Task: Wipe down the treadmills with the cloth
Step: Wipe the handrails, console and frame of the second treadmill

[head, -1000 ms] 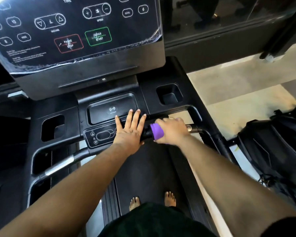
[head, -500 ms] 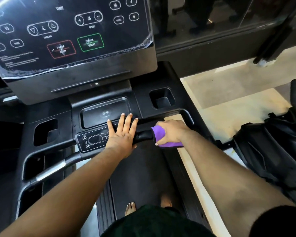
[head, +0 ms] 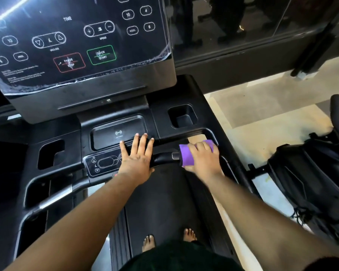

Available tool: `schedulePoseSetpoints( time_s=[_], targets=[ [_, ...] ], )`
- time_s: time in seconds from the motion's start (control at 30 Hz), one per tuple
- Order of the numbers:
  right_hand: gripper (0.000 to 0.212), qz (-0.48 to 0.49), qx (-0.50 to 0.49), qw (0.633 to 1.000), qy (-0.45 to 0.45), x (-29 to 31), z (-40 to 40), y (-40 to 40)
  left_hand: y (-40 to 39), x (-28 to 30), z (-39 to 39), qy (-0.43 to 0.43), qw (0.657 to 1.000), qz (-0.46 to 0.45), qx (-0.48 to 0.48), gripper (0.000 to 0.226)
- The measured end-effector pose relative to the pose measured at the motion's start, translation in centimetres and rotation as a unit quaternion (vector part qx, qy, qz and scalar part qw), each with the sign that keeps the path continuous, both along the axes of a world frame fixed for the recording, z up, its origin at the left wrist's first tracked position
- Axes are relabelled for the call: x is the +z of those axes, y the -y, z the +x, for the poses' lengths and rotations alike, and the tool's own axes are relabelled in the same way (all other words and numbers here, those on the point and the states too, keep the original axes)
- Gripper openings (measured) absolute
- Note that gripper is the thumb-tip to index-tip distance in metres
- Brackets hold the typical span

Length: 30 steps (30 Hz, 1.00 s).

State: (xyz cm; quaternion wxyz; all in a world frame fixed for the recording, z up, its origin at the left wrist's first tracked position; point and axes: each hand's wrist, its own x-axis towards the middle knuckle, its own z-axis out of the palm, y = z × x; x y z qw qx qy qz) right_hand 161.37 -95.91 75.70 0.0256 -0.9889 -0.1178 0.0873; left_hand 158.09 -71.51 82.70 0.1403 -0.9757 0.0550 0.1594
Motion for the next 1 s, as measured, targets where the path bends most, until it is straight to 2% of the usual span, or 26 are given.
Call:
schedulePoseSetpoints(
  time_s=[0.07, 0.1, 0.23, 0.3, 0.5, 0.57, 0.77, 0.87, 1.0],
  targets=[
    [0.086, 0.018, -0.042, 0.996, 0.08, -1.3, -2.9, -1.9, -0.1, -0.2, 0.3, 0.006, 1.0, -0.002, 0.001, 0.101],
    [0.085, 0.017, -0.05, 0.995, 0.085, -1.0, -2.6, -2.6, 0.0, -0.3, 0.5, 0.012, 1.0, -0.001, 0.003, 0.101],
    [0.077, 0.008, 0.056, 0.998, -0.009, 2.2, 1.5, -4.4, -0.3, -0.8, 0.3, 0.006, 1.0, -0.004, 0.012, 0.106],
    [0.079, 0.025, 0.08, 0.996, -0.018, 3.1, 1.7, -5.5, -0.5, -0.8, 0.2, 0.008, 1.0, -0.018, 0.014, 0.108],
    [0.088, 0.073, 0.129, 0.983, 0.108, 1.0, -1.6, -9.0, -0.8, -0.8, 0.7, 0.021, 0.999, -0.049, 0.001, 0.109],
    [0.084, 0.066, 0.123, 0.984, 0.109, 0.6, -0.9, -8.1, -1.2, -1.1, 0.5, 0.027, 0.997, -0.065, -0.009, 0.108],
    [0.078, 0.045, 0.032, 0.998, 0.03, 1.9, 0.9, -5.5, -2.2, -0.8, 0.6, 0.026, 0.995, -0.087, -0.036, 0.114],
    [0.089, 0.022, -0.01, 0.999, 0.047, 2.1, -1.1, -8.2, -2.8, -1.0, 0.8, 0.037, 0.993, -0.105, -0.045, 0.117],
    [0.089, 0.023, 0.027, 0.995, 0.09, 1.0, -4.4, -11.2, -3.3, -1.2, 1.1, 0.044, 0.99, -0.116, -0.063, 0.117]
  ],
)
